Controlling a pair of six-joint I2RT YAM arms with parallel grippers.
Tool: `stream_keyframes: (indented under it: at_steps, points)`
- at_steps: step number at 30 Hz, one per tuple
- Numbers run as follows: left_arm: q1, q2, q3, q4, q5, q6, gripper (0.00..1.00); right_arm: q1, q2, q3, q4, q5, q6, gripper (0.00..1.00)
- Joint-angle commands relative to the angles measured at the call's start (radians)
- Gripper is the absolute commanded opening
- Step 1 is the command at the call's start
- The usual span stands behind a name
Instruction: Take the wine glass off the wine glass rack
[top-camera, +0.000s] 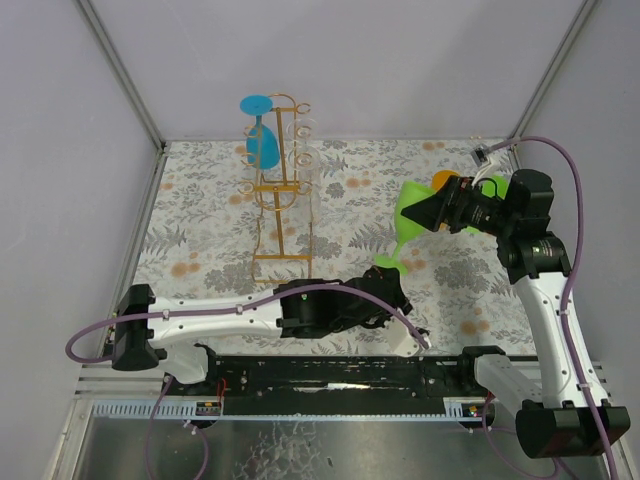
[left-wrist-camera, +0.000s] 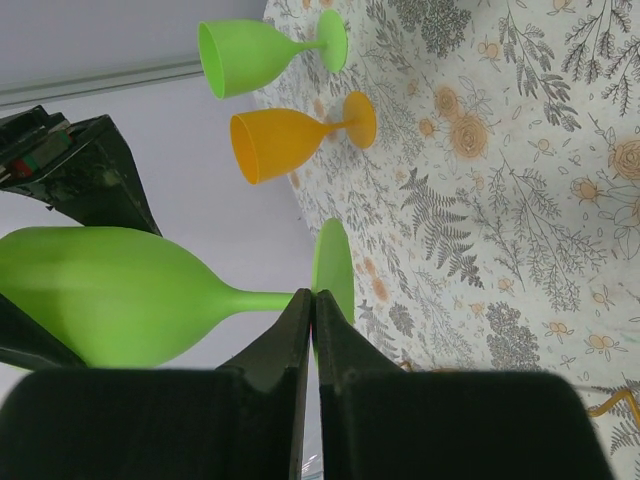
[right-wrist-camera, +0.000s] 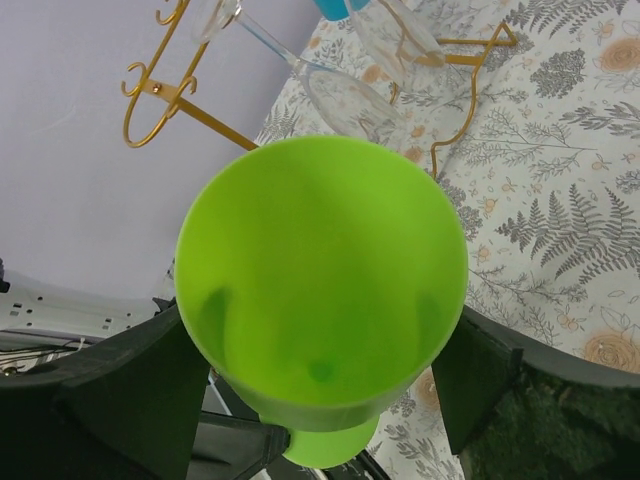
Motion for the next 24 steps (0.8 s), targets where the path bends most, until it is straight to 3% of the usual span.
stream_keyframes:
  at_steps: [1,4,6,10,12,18,24]
  points:
    - [-0.011,0.004,0.033,0.077,-0.018,0.025,0.00,0.019,-0.003,0.009,-0.044,0.007,-0.049,0.79]
    - [-0.012,0.003,0.034,0.090,-0.031,0.031,0.00,0.018,-0.009,0.014,-0.067,0.047,-0.067,0.75]
    - [-0.013,0.005,0.040,0.109,-0.040,0.030,0.07,0.019,-0.025,0.020,-0.074,0.103,-0.076,0.74]
    - [-0.013,-0.001,0.073,0.124,-0.053,0.014,0.47,0.019,-0.044,0.062,-0.104,0.267,-0.121,0.74]
    - [-0.012,-0.011,0.087,0.131,-0.064,0.008,0.61,0.019,-0.034,0.102,-0.125,0.362,-0.153,0.74]
    - [0.002,-0.055,0.114,0.187,-0.076,0.074,0.64,0.019,0.042,0.251,-0.136,0.623,-0.234,0.76]
    - [0.034,-0.050,0.331,0.163,-0.094,-0.053,0.68,0.018,0.154,0.292,0.022,0.709,-0.251,0.76]
